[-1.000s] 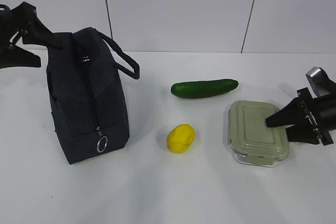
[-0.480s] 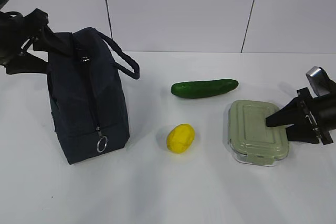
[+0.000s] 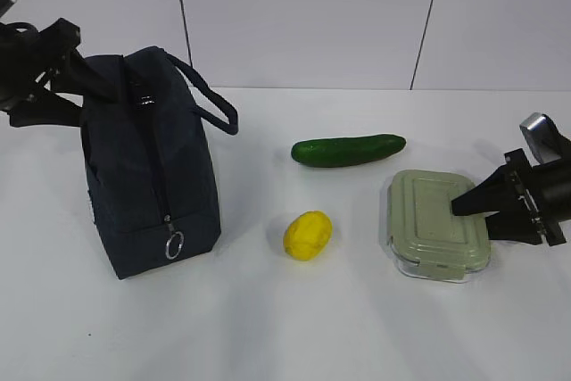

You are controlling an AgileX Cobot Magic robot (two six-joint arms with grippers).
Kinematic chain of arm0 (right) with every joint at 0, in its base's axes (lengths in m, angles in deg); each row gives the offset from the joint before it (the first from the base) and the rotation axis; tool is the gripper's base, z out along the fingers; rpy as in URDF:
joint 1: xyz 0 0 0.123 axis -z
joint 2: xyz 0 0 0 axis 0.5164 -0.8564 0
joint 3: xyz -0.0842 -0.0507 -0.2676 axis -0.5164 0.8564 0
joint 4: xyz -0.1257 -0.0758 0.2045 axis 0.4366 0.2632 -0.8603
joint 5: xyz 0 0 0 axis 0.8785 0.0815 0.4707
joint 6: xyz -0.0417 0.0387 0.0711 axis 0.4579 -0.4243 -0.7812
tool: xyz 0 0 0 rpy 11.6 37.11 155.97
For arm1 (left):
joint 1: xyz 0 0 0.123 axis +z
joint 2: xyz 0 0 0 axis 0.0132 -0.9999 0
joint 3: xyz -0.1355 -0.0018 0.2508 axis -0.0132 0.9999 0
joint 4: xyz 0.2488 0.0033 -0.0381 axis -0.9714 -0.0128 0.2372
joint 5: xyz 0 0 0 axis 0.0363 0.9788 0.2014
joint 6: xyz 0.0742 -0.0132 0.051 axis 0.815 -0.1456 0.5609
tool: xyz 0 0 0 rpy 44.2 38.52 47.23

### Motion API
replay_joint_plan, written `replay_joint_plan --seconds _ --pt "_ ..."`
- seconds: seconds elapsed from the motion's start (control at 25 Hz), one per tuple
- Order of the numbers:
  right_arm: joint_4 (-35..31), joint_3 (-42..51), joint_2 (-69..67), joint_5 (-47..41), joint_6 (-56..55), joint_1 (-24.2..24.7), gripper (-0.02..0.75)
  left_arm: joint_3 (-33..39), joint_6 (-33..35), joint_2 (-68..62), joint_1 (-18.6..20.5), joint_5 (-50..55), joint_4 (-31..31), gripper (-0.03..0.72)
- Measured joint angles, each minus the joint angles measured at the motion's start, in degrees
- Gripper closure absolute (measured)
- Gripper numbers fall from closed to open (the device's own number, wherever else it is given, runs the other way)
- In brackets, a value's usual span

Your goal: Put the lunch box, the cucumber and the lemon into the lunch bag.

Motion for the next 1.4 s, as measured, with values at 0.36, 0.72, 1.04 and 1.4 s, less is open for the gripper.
replay_joint_plan --seconds 0.36,0.72,1.04,1.4 --pt "-0.09 0.00 0.00 0.11 0.09 0.00 0.318 0.00 0.00 0.00 0.00 0.56 -0.91 0.501" --pt "-0.09 0.00 0.00 0.11 0.09 0.00 0.318 0.00 -0.04 0.00 0.00 2.75 -2.90 0.673" --pt "-0.20 0.00 0.79 0.90 0.09 0.00 0.318 0.00 -0.04 0.00 0.00 3.47 -4.49 0.678" --pt "-0.10 0.00 4.27 1.31 -1.58 0.00 0.318 -0.13 -0.04 0.00 0.00 4.26 -5.08 0.678"
